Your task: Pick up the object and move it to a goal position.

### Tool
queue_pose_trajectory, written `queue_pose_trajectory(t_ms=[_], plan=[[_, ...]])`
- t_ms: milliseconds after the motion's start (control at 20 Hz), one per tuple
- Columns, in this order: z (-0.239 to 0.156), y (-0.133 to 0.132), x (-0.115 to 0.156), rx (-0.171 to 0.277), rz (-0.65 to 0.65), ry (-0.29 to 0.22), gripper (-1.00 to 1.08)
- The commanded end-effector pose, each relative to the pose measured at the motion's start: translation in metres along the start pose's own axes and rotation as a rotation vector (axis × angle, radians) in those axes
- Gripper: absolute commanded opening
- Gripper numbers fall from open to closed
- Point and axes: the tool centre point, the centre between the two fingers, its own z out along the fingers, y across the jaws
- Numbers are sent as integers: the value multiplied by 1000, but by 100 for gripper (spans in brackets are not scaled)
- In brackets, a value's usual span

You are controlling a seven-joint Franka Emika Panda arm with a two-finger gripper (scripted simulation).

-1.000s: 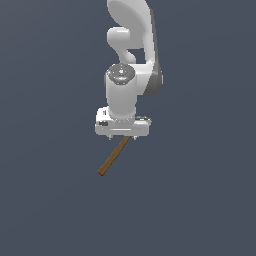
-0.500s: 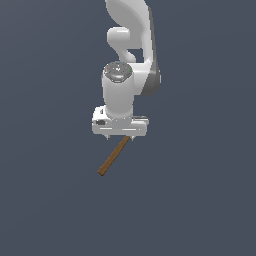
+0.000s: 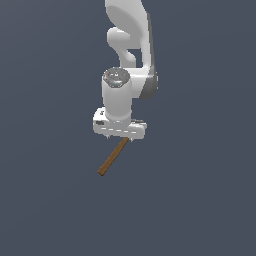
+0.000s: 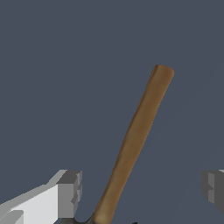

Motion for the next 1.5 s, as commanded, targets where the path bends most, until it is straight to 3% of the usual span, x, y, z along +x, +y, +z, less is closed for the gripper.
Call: queue_pose_trajectory(t_ms=[0,750,1450], plan=[[8,2,-4,4,54,-1,100],[65,20,-36,19,460,-8,100],[79,24,-44,19,542,-9,100]])
